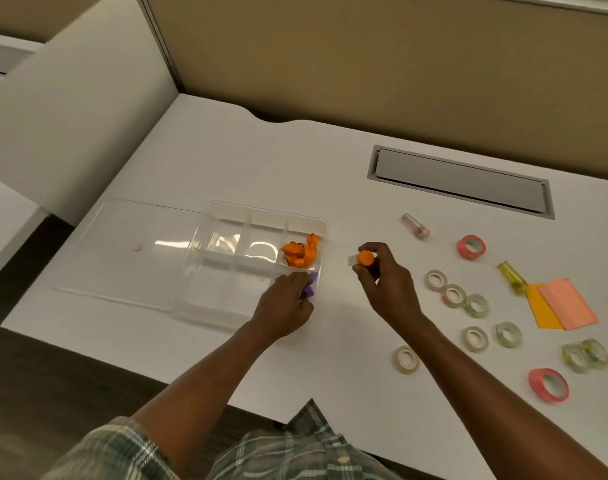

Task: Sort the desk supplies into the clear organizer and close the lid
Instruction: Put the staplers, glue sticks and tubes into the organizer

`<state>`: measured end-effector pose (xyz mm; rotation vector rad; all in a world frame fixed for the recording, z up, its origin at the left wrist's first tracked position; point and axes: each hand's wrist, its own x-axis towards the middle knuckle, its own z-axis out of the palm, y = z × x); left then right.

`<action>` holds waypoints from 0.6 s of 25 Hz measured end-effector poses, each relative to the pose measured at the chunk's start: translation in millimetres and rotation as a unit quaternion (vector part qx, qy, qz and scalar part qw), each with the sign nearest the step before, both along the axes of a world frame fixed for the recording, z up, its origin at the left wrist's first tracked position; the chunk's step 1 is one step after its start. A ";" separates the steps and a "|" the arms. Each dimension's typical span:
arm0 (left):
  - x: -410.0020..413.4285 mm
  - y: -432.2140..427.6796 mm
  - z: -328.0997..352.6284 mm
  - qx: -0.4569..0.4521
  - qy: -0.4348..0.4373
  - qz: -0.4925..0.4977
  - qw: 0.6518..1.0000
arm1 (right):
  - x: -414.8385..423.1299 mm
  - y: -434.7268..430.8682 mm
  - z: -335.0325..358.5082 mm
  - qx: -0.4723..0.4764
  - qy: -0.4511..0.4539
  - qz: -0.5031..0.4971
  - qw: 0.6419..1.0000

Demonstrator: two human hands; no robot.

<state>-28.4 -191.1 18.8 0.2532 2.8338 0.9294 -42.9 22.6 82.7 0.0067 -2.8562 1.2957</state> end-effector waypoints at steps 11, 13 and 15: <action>-19.2 -74.6 19.1 0.413 -0.240 0.365 0.799 | -28.8 -149.4 -6.7 -0.210 -0.234 0.046 0.948; -20.9 -83.6 22.1 0.442 -0.266 0.380 0.767 | -31.0 -176.1 -12.3 -0.169 -0.249 0.068 0.951; -23.1 -87.7 22.9 0.451 -0.277 0.396 0.750 | -32.8 -194.3 -18.7 -0.090 -0.261 0.099 0.956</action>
